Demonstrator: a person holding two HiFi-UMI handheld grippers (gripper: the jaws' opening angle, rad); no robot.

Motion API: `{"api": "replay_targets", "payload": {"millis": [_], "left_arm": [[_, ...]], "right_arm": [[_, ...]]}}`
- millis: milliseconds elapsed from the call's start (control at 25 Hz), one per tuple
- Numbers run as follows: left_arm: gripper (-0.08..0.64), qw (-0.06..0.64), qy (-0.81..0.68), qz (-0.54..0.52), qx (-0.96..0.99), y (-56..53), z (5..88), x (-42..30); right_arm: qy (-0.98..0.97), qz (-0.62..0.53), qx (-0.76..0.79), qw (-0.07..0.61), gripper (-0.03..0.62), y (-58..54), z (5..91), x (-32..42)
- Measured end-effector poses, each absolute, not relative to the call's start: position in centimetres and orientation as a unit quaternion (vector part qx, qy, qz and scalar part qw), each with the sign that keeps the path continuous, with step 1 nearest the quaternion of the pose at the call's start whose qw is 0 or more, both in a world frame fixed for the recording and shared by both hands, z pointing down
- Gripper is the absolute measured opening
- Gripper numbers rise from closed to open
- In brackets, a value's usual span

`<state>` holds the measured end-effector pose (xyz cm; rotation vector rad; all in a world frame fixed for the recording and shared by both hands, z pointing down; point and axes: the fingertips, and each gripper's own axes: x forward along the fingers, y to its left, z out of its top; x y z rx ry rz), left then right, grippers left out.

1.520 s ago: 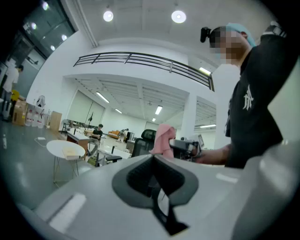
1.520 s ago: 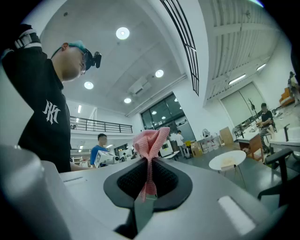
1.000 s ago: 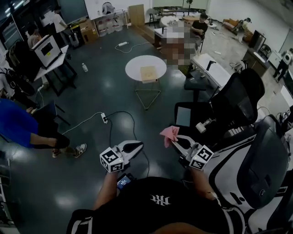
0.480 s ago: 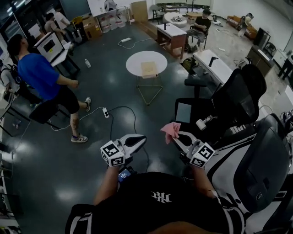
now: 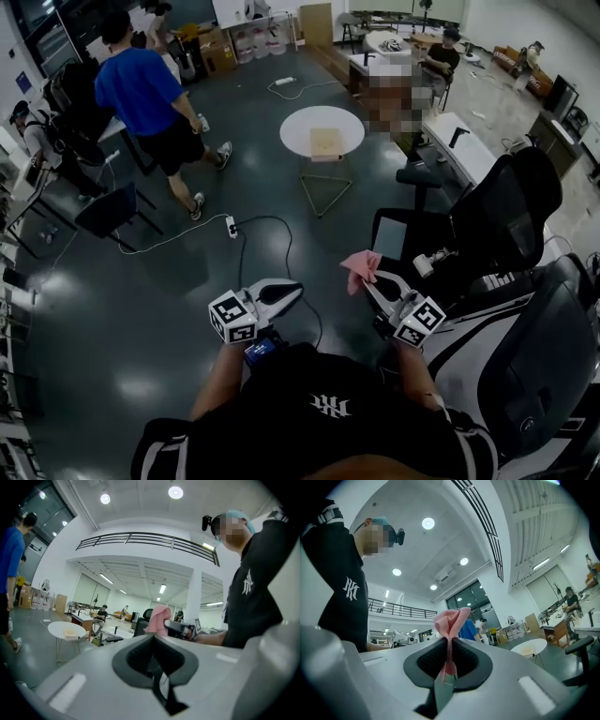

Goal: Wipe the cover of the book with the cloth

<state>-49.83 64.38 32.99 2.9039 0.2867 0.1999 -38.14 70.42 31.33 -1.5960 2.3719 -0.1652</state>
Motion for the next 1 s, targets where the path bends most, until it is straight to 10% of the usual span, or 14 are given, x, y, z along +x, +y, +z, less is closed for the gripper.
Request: {"api": "replay_targets", "payload": {"millis": [1000], "left_arm": [[0.003,0.097,0.104,0.034,0.989,44.3,31.5,-40.8]], "right_arm": [[0.816,-0.058,-0.563,0.116,0.025,51.1,30.3,-29.4]]}}
